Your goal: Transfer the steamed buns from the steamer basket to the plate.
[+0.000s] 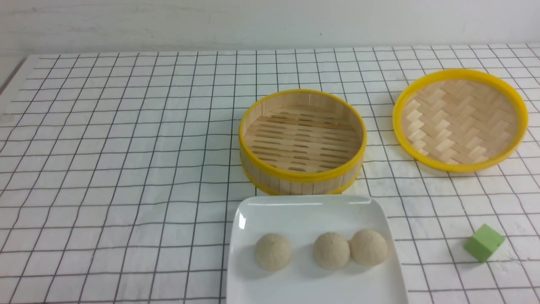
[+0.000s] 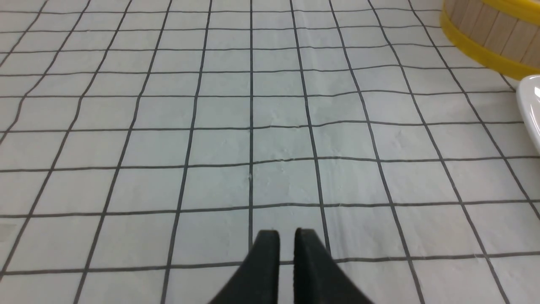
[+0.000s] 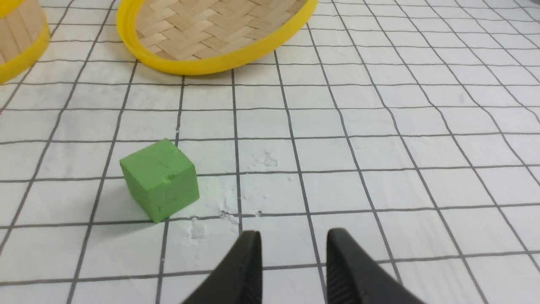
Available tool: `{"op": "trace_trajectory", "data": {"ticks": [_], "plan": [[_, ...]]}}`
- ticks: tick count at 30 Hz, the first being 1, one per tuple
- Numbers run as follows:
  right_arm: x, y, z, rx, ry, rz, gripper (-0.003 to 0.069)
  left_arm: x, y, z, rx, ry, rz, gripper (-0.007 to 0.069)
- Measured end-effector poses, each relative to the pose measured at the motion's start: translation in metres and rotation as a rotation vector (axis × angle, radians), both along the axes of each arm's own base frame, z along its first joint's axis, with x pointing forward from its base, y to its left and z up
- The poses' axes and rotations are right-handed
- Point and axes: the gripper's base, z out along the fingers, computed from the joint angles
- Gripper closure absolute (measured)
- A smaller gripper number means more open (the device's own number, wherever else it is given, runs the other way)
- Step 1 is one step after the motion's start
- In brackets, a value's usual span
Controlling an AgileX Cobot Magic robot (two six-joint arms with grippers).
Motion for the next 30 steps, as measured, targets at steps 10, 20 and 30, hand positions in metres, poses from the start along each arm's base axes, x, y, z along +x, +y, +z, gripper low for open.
{"op": "trace_trajectory", "data": {"ticks": [10, 20, 30], "plan": [[0.0000, 0.0001, 0.0001, 0.003, -0.001, 0.001, 0.0417, 0.0000, 0.0000, 0.0000, 0.001, 0.000, 0.000, 0.0536], [0.0001, 0.0001, 0.0002, 0.005, -0.003, 0.000, 0.0417, 0.0000, 0.0000, 0.0000, 0.001, 0.000, 0.000, 0.0523], [0.0001, 0.0001, 0.0002, 0.005, -0.003, 0.000, 0.0417, 0.0000, 0.0000, 0.0000, 0.001, 0.000, 0.000, 0.0517]]}}
